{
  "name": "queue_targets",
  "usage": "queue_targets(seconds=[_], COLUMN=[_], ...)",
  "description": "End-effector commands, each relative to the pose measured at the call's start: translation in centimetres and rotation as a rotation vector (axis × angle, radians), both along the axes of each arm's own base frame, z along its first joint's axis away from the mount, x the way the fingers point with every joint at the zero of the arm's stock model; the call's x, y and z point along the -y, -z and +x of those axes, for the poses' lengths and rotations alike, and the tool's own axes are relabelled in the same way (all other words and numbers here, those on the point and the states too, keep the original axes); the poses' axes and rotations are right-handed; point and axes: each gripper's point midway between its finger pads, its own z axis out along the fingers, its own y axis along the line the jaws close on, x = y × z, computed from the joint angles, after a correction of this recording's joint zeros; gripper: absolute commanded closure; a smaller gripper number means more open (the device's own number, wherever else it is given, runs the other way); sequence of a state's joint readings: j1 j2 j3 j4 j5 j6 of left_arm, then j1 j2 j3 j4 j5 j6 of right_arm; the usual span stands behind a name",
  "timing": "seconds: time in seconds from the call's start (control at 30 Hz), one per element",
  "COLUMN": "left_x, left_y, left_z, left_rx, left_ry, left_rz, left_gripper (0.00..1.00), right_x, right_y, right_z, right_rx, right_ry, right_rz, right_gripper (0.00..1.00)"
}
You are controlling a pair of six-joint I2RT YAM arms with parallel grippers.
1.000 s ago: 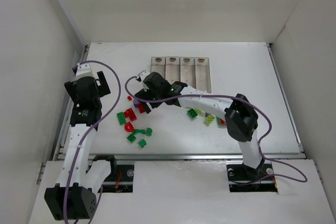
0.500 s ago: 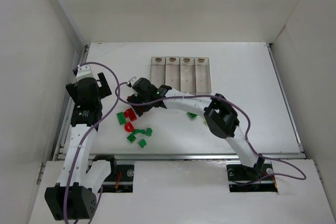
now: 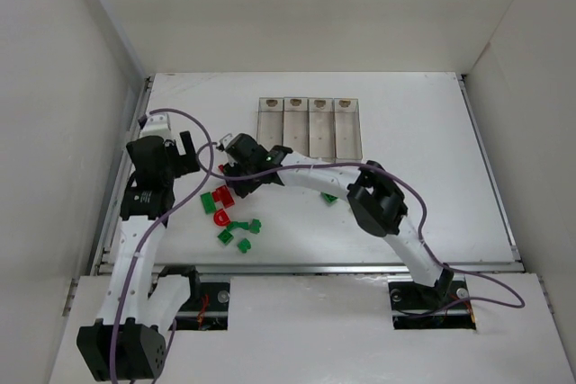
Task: Sort the legos into containers by color
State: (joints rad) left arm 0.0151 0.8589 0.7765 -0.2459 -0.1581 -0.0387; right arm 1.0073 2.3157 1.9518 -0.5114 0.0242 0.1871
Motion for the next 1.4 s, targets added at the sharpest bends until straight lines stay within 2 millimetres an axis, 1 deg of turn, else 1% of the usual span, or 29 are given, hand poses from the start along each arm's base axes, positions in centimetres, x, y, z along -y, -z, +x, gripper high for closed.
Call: queue_targets(seconds=[0.0,0.03,0.07,0.13,0.17,0.2,0.23,0.27,0.3,0.33,0.37,0.4,0.5,0.53,0.57,0.6,0.63,0.67,0.7,0.77,0.8,0.87,0.97,1.0,1.07,1.1,1.13,1.2,1.37], left_x=[4.0,5.5,6.2,7.9,8.3,8.8,9.2,10.2,10.6,10.8,11.1,11.0,12.4,12.5,12.8,13.6,14.1,14.6,15.7,16.9,17.6,19.1,20.2,20.7,21.4,21.8,21.7,21.5,21.2], left_y=[-2.8,-3.7,-4.8,-6.8,-7.4,-8.0,-8.5,-8.8,-8.4,-7.6,-7.4,-8.2,-8.4,-10.0,-9.5,-9.7,-11.0,-11.1,-10.3,-11.7,-11.1,-11.7,-10.0,-10.3,-9.5,-10.0,-10.3,-9.6,-8.7], left_z=[-0.8,-1.2,-1.5,-2.9,-3.3,-3.8,-4.4,-4.9,-5.4,-5.0,-4.7,-4.0,-2.3,-1.4,-0.1,0.4,1.1,1.7,2.6,3.9,4.5,4.6,4.8,4.7,5.2,5.4,5.9,6.9,7.1], left_rx=[0.061,0.085,0.12,0.206,0.234,0.266,0.293,0.324,0.312,0.297,0.302,0.338,0.39,0.45,0.443,0.462,0.495,0.508,0.515,0.561,0.556,0.588,0.592,0.612,0.606,0.611,0.6,0.55,0.51], left_ry=[0.284,0.381,0.438,0.597,0.647,0.7,0.76,0.893,0.962,1.013,1.056,1.105,1.263,1.286,1.321,1.36,1.376,1.402,1.46,1.456,1.475,1.484,1.53,1.533,1.547,1.538,1.521,1.517,1.528], left_rz=[0.008,-0.003,0.017,0.111,0.153,0.2,0.261,0.393,0.448,0.492,0.526,0.65,0.812,0.947,0.978,1.017,1.076,1.112,1.157,1.21,1.215,1.303,1.357,1.363,1.334,1.295,1.287,1.278,1.281], left_gripper=[0.12,0.12,0.12,0.06,0.03,0.0,0.0,0.0,0.0,0.0,0.0,0.0,0.0,0.0,0.0,0.0,0.0,0.0,0.0,0.0,0.0,0.0,0.0,0.02,0.06,0.1,0.18,0.26,0.49], right_x=[-0.8,-0.7,0.1,1.4,1.8,3.3,4.3,4.8,5.7,6.4,7.3,7.7,8.9,8.9,9.2,9.2,9.1,9.0,9.1,9.2,9.2,9.7,9.6,9.5,9.5,9.3,9.4,9.1,9.0], right_y=[-9.3,-10.8,-11.9,-16.3,-17.4,-19.0,-20.4,-21.5,-21.3,-22.4,-22.5,-22.5,-23.9,-24.6,-25.0,-24.8,-25.4,-26.1,-26.0,-25.8,-26.2,-25.8,-25.9,-26.0,-25.4,-24.7,-24.6,-24.7,-24.5], right_z=[-0.4,-0.3,0.2,0.9,0.0,1.6,1.7,2.1,3.2,3.7,4.0,4.2,4.2,3.6,3.6,3.0,2.7,2.1,1.8,1.6,1.7,1.9,1.6,1.5,1.5,1.7,1.6,1.3,0.8], right_rx=[0.051,0.047,0.019,0.012,-0.05,-0.053,-0.068,-0.062,-0.045,0.0,0.036,0.053,0.05,0.037,0.034,0.021,0.02,0.023,0.009,0.005,0.013,0.002,-0.002,-0.007,-0.022,-0.034,-0.042,-0.055,-0.079], right_ry=[-0.073,-0.084,-0.111,-0.135,-0.2,-0.193,-0.198,-0.202,-0.151,-0.118,-0.108,-0.102,-0.14,-0.183,-0.198,-0.231,-0.251,-0.282,-0.291,-0.295,-0.297,-0.277,-0.301,-0.308,-0.305,-0.302,-0.301,-0.321,-0.341], right_rz=[0.149,0.18,0.215,0.303,0.357,0.401,0.434,0.458,0.429,0.414,0.37,0.35,0.381,0.411,0.421,0.417,0.434,0.451,0.453,0.444,0.449,0.434,0.444,0.448,0.439,0.432,0.427,0.441,0.451], right_gripper=[1.0,1.0,1.0,1.0,1.0,1.0,1.0,1.0,1.0,1.0,1.0,1.0,1.0,1.0,1.0,1.0,1.0,1.0,1.0,1.0,1.0,1.0,1.0,1.0,1.0,1.0,1.0,1.0,1.0])
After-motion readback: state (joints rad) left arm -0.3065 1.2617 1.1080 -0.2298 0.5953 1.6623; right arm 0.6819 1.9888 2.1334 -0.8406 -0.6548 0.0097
